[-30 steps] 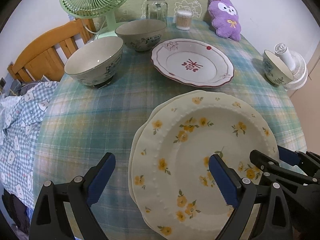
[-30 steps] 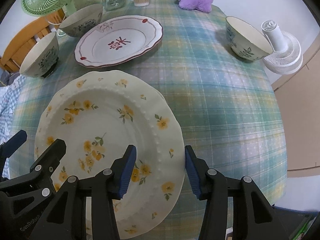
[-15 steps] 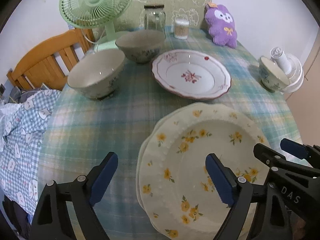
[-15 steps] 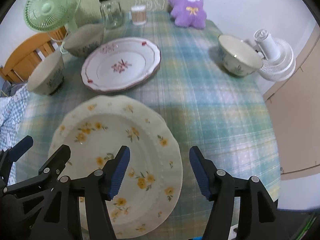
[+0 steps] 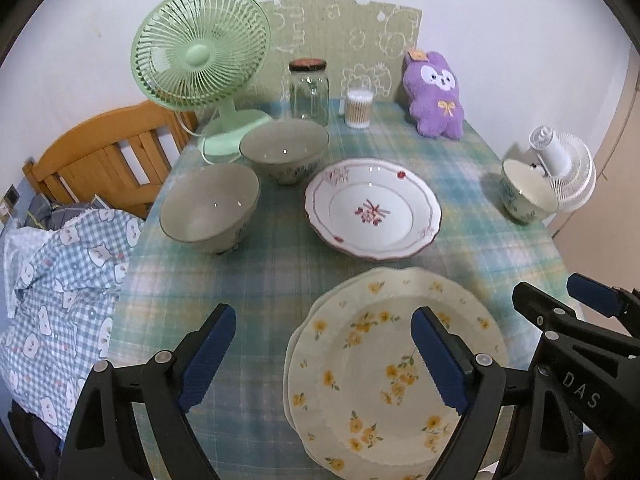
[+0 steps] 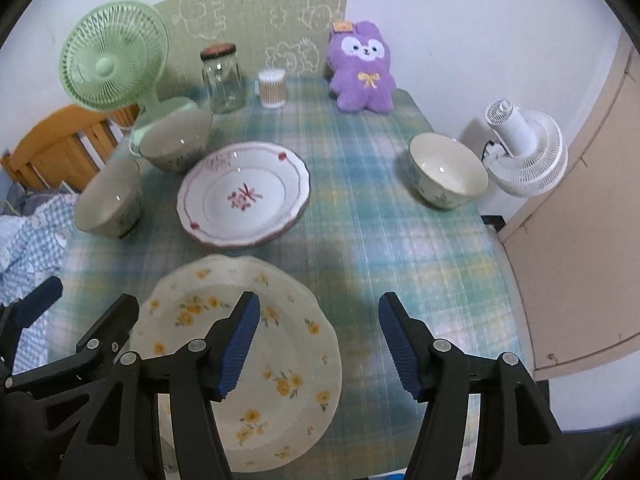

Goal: Organize plates and bowls

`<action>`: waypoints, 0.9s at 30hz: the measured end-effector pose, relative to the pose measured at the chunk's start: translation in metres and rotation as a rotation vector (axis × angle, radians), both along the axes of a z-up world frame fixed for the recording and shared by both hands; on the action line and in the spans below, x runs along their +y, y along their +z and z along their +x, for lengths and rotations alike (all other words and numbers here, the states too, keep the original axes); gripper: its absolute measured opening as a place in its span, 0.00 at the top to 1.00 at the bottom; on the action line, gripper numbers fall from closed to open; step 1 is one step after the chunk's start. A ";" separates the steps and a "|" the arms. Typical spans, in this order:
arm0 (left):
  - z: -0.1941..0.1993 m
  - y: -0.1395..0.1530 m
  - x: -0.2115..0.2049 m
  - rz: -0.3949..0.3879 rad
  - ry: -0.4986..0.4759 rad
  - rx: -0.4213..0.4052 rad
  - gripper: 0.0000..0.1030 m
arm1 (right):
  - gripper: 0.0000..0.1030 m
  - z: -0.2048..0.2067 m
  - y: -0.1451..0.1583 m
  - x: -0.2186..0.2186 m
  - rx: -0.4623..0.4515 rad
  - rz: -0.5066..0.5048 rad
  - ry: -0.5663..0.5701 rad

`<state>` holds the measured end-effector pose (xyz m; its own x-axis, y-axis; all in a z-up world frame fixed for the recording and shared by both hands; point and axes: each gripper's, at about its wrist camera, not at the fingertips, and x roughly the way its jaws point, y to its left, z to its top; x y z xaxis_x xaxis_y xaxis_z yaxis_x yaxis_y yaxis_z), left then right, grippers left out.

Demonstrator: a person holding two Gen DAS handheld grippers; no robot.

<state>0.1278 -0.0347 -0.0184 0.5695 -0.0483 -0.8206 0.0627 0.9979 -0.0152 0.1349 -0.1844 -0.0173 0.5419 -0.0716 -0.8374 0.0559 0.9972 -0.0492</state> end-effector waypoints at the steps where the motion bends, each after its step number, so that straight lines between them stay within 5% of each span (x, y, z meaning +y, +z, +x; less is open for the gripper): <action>1: 0.002 0.003 0.001 -0.007 0.004 -0.002 0.13 | 0.36 0.001 0.003 -0.001 -0.006 0.011 0.007; 13: 0.030 0.018 -0.013 -0.005 0.090 -0.024 0.12 | 0.36 0.048 0.018 -0.017 -0.032 0.069 0.071; 27: 0.091 -0.003 -0.029 0.001 0.224 0.005 0.12 | 0.36 0.129 -0.007 -0.032 -0.022 0.107 0.191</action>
<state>0.2185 -0.0636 -0.0215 0.5619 0.0796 -0.8234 -0.1608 0.9869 -0.0143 0.2643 -0.2167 -0.0244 0.5552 0.1227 -0.8226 -0.1345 0.9893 0.0567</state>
